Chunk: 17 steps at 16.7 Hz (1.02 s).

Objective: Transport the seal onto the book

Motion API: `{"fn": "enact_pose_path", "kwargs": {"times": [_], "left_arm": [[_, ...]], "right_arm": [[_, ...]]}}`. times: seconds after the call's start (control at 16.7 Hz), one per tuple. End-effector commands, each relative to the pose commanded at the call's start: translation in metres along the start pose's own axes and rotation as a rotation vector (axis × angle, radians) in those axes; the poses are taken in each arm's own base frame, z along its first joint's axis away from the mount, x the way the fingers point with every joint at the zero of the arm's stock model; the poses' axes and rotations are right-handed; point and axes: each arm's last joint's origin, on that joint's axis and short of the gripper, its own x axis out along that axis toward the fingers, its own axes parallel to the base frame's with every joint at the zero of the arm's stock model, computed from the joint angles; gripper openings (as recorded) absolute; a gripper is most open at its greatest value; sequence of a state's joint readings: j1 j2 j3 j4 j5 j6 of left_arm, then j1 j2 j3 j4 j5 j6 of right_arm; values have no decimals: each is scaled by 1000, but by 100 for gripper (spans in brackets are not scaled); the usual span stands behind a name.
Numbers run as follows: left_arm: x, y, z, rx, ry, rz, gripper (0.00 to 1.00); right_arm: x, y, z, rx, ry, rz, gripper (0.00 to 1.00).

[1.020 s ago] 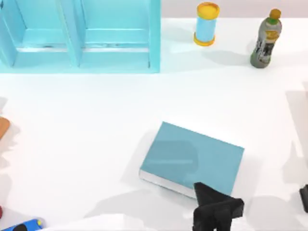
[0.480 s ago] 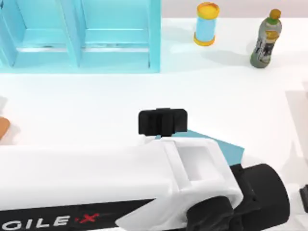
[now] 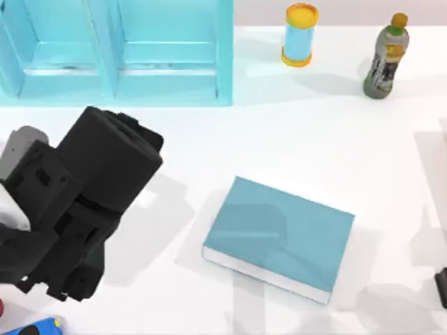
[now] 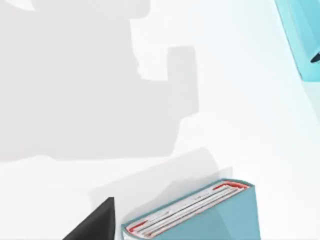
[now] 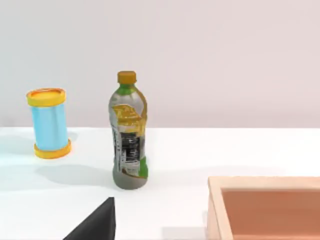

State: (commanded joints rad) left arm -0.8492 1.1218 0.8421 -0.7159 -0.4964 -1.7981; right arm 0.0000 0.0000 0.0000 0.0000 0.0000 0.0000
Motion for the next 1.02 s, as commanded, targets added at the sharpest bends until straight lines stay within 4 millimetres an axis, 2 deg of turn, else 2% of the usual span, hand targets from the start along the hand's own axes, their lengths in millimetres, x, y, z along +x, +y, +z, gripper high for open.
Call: {"fn": "enact_pose_path", "kwargs": {"times": [0.18, 0.42, 0.78, 1.02], "left_arm": [[0, 30, 40, 233, 21, -133, 100], [0, 74, 73, 556, -123, -333, 100], [12, 128, 91, 928, -540, -454, 100], [23, 148, 94, 1048, -733, -434, 100]], "right_arm": [[0, 0, 0, 0, 0, 0, 100], [0, 0, 0, 0, 0, 0, 100], [0, 0, 0, 0, 0, 0, 100], [0, 0, 0, 0, 0, 0, 100]]}}
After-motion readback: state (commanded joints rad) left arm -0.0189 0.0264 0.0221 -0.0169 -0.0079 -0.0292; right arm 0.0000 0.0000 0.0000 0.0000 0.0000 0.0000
